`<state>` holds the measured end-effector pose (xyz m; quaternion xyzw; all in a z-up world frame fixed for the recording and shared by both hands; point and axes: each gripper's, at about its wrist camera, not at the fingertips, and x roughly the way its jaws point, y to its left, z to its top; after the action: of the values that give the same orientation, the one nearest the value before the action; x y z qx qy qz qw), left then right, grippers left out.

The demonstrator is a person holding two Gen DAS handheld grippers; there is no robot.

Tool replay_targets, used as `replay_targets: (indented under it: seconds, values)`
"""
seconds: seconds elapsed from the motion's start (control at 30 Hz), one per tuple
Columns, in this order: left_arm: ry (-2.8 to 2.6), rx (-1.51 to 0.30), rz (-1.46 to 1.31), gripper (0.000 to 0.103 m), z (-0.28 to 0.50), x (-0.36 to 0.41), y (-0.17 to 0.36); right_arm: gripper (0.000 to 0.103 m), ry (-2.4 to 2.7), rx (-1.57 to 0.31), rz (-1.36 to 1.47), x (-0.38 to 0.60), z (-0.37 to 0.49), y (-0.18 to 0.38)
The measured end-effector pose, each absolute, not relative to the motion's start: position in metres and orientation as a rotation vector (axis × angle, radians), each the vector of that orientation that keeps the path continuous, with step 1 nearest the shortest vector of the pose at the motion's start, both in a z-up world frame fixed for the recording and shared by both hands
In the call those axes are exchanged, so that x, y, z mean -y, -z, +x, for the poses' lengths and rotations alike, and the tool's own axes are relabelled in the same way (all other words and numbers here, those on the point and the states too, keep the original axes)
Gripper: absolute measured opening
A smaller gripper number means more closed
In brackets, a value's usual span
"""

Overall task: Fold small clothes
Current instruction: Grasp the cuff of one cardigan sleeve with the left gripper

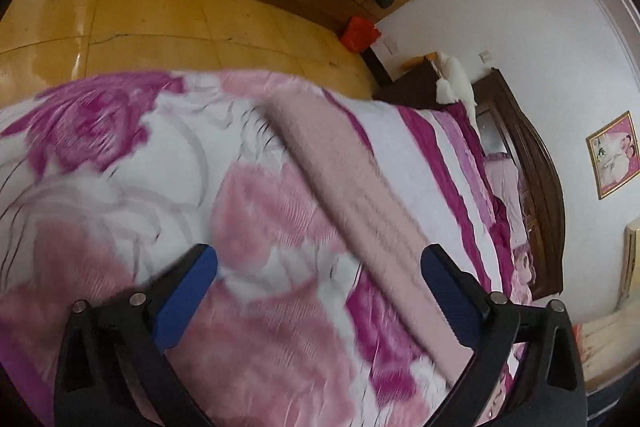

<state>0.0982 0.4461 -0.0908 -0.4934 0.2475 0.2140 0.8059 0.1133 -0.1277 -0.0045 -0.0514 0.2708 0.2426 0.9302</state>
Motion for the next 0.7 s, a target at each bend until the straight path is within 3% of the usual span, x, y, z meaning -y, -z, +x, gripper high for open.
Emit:
replay_targets:
  seconds: [0.33,0.37,0.43,0.5,0.6,0.7]
  values:
    - [-0.449,-0.433,-0.993,0.081,0.143,-0.489,0.095,0.103,-0.459,-0.652,-0.089,0.141,0.156,0.026]
    - [-0.454,-0.430,-0.993,0.075,0.146,-0.492,0.095,0.103,-0.456,-0.654,-0.088,0.141,0.159,0.026]
    - [-0.467,-0.434,-1.003,0.054,0.151,-0.498,0.095,0.103,-0.447,-0.652,-0.086,0.141,0.164,0.027]
    - [-0.516,-0.448,-1.039,0.021,0.150,-0.506,0.099,0.103,-0.440,-0.657,-0.080,0.142,0.168,0.029]
    - [-0.560,-0.424,-1.113,0.002,0.144,-0.513,0.106,0.103,-0.436,-0.690,-0.078,0.141,0.173,0.035]
    - [-0.569,-0.406,-1.153,0.000,0.139,-0.518,0.109,0.103,-0.437,-0.690,-0.082,0.141,0.173,0.036]
